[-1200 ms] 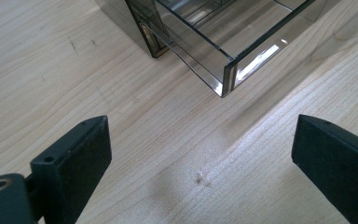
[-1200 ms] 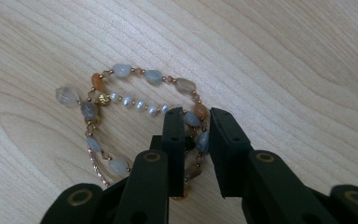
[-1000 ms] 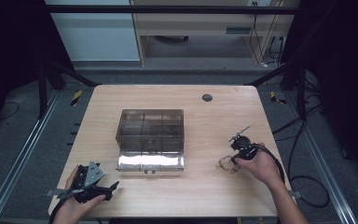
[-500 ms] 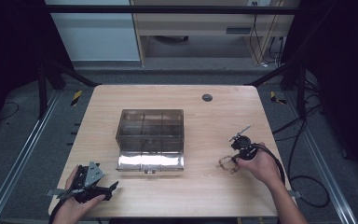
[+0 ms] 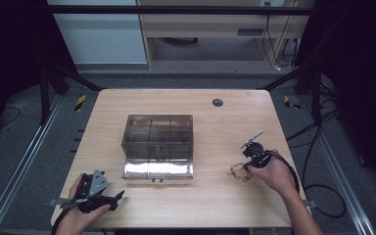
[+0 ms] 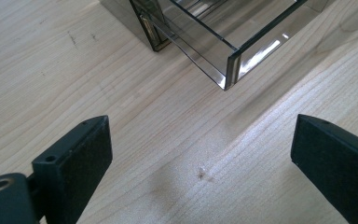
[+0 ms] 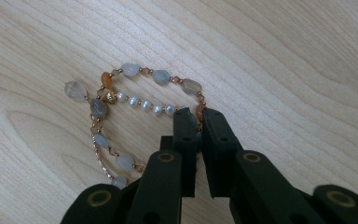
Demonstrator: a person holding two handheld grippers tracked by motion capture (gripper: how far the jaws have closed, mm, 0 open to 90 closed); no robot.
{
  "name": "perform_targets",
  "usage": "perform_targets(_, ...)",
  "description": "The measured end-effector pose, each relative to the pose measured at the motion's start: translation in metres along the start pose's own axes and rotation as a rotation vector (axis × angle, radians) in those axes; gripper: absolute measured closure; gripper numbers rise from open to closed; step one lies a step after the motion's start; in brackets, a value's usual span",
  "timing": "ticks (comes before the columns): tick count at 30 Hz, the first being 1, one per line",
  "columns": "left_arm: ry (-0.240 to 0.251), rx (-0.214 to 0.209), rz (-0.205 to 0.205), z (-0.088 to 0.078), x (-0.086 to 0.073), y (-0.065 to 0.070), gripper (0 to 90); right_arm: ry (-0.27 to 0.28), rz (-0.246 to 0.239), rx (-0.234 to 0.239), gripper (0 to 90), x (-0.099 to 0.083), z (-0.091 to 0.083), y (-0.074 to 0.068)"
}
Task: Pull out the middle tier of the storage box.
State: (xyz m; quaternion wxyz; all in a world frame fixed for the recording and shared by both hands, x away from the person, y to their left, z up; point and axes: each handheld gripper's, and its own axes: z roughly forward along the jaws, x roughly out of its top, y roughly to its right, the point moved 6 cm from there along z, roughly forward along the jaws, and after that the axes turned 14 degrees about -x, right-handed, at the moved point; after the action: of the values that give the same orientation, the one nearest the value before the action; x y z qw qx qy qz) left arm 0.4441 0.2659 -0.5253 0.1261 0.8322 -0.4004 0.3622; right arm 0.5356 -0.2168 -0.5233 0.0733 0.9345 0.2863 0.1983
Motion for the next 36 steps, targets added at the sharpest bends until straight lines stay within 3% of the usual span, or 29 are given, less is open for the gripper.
perform_targets(11, -0.002, 0.004, 0.003, 0.0, 0.0, 0.0002, 5.5, -0.012, 0.005, 0.006, 81.9, -0.0012, 0.0021, -0.001)
perform_targets(22, -0.004, 0.006, 0.002, -0.0001, -0.0003, -0.0003, 5.6, -0.014, 0.009, 0.012, 85.1, -0.0026, 0.001, 0.0003)
perform_targets(36, -0.003, 0.011, 0.0, -0.0008, -0.0007, -0.0012, 5.6, 0.009, 0.02, 0.03, 85.4, -0.0023, -0.0072, -0.0009)
